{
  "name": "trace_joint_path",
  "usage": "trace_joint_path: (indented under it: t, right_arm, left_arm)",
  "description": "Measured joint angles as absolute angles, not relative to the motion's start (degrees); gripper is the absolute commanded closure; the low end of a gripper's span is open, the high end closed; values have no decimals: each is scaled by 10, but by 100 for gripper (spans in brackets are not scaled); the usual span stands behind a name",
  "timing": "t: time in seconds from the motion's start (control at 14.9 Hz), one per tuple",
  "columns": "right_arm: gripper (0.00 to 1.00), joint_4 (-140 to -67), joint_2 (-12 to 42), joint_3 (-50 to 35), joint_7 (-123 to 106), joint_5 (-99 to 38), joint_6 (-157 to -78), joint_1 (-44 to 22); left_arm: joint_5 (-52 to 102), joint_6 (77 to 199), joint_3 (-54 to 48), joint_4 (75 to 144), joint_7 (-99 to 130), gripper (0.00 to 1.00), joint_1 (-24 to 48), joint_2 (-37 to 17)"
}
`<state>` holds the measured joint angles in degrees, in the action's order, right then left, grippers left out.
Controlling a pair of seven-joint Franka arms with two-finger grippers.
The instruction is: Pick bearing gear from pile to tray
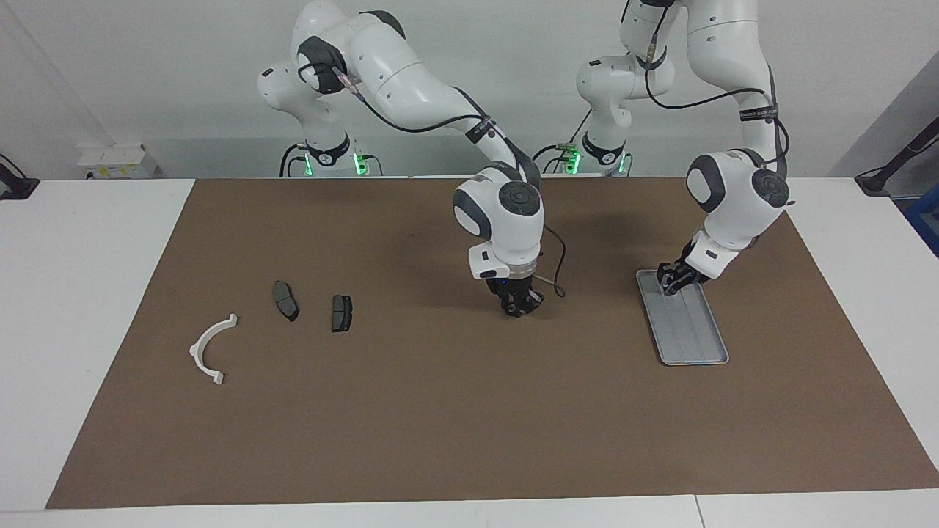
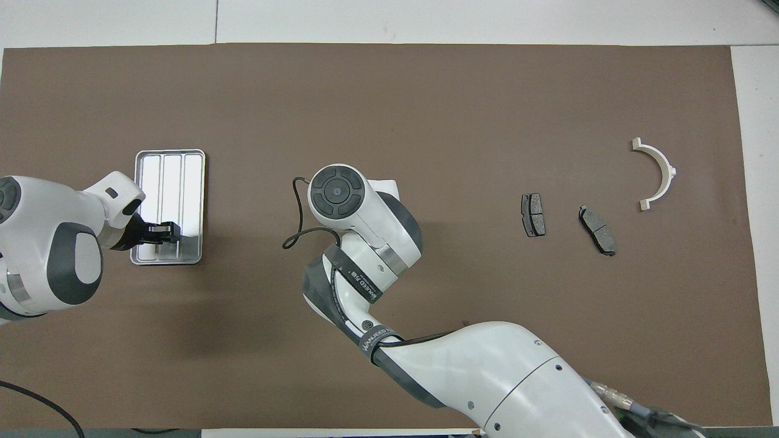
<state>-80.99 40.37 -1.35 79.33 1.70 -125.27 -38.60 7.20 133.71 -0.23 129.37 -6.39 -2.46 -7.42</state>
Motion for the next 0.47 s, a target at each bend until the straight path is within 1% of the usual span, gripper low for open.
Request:
trace_joint_path:
  t: [0.07, 0.13, 0.2, 0.27, 0.34, 0.4, 0.47]
  right_arm:
    - [0, -807, 403, -11, 793, 20, -1253, -385]
    - [0, -802, 402, -8, 793, 22, -1251, -380]
    - [0, -797, 399, -7, 787, 23, -1248, -371]
    - [0, -793, 393, -6, 771, 23, -1246, -360]
    - [0, -791, 383, -6, 747, 23, -1238, -345]
    - [0, -789, 373, -6, 719, 23, -1227, -329]
    - [0, -788, 361, -7, 684, 22, -1214, -311]
  left_arm:
    - [72, 1344, -2, 1299, -64, 91, -25, -74]
    - [72, 1351, -3, 1304, -64, 82, -25, -74]
    - [73, 1353, -3, 1306, -64, 53, -25, -73]
    - [73, 1354, -3, 1307, -64, 27, -25, -72]
    - [73, 1355, -3, 1307, -64, 21, -25, -72]
    - [74, 1355, -3, 1307, -64, 17, -25, -72]
    - [76, 1355, -4, 1305, -63, 7, -24, -72]
